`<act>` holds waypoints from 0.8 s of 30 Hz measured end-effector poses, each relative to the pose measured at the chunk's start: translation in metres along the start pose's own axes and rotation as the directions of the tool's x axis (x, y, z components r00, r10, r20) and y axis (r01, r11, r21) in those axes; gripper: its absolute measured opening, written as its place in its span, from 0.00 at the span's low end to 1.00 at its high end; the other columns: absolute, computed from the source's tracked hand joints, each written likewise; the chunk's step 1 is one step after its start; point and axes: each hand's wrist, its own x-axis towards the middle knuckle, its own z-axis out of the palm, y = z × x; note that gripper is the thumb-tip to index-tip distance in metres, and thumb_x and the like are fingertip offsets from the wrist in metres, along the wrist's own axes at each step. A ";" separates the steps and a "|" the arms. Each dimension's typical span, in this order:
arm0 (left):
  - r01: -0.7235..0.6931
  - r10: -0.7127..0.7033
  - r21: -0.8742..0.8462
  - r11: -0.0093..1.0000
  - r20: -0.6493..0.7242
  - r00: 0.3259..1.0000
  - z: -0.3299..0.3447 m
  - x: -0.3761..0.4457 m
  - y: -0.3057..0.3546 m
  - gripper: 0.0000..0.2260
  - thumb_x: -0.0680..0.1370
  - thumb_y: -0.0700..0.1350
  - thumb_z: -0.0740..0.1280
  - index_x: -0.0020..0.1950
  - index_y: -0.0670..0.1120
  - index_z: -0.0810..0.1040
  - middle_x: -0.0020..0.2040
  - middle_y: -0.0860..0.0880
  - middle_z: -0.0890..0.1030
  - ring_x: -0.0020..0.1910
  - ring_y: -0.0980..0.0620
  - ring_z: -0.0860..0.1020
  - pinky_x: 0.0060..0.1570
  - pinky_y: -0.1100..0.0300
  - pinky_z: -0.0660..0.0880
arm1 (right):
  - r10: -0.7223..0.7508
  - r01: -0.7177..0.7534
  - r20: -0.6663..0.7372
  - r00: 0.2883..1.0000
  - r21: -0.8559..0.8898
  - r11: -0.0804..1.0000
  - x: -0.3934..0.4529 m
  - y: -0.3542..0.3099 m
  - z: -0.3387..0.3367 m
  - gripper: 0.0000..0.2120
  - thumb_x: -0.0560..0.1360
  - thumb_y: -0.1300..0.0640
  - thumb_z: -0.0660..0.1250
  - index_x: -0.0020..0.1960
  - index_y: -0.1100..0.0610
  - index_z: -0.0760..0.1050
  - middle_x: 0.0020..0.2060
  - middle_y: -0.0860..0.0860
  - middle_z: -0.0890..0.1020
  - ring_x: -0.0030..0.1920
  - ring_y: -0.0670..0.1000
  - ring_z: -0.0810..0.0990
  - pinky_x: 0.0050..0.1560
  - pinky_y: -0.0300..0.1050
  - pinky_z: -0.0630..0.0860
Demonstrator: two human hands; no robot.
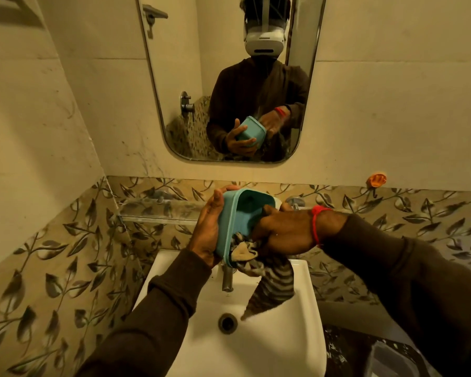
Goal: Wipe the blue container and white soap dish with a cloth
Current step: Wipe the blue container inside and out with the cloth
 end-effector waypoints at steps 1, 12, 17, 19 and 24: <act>0.036 -0.036 -0.061 0.997 0.007 0.999 -0.002 0.002 0.001 0.28 0.73 0.65 0.65 0.64 0.47 0.78 0.62 0.38 0.81 0.58 0.38 0.80 0.53 0.45 0.81 | -0.031 0.032 -0.007 0.999 0.141 0.989 -0.005 0.003 -0.004 0.10 0.78 0.52 0.60 0.39 0.42 0.71 0.46 0.48 0.73 0.55 0.55 0.70 0.54 0.53 0.67; 0.165 -0.155 -0.354 0.920 0.056 0.986 -0.013 0.014 0.004 0.31 0.79 0.67 0.57 0.69 0.46 0.78 0.67 0.39 0.79 0.65 0.39 0.78 0.62 0.42 0.76 | 0.137 0.158 -0.776 0.616 0.292 0.943 -0.024 0.019 -0.031 0.10 0.78 0.55 0.63 0.56 0.58 0.76 0.48 0.54 0.77 0.45 0.51 0.76 0.50 0.52 0.77; 0.162 -0.159 -0.249 0.955 0.033 0.987 0.004 0.008 0.006 0.37 0.76 0.69 0.61 0.76 0.45 0.68 0.72 0.34 0.73 0.70 0.33 0.73 0.67 0.34 0.70 | -0.001 -0.120 -0.705 0.709 -0.122 0.985 0.010 -0.015 0.015 0.25 0.72 0.47 0.69 0.66 0.50 0.69 0.54 0.54 0.76 0.46 0.56 0.80 0.40 0.48 0.78; 0.128 -0.135 -0.151 0.980 -0.036 0.990 0.004 0.009 0.007 0.37 0.76 0.68 0.60 0.76 0.43 0.67 0.72 0.33 0.72 0.70 0.32 0.72 0.69 0.31 0.67 | -0.032 -0.195 -0.685 0.728 -0.251 0.948 0.021 -0.020 0.030 0.27 0.69 0.46 0.72 0.65 0.52 0.72 0.53 0.54 0.77 0.46 0.58 0.80 0.41 0.50 0.76; 0.098 -0.104 -0.046 0.994 -0.137 0.985 -0.004 0.007 0.007 0.36 0.76 0.67 0.59 0.74 0.43 0.70 0.69 0.33 0.75 0.67 0.30 0.74 0.68 0.29 0.67 | -0.090 -0.163 -0.541 0.836 -0.401 0.901 0.032 -0.016 0.039 0.27 0.70 0.43 0.70 0.66 0.52 0.72 0.59 0.56 0.74 0.56 0.60 0.74 0.54 0.56 0.68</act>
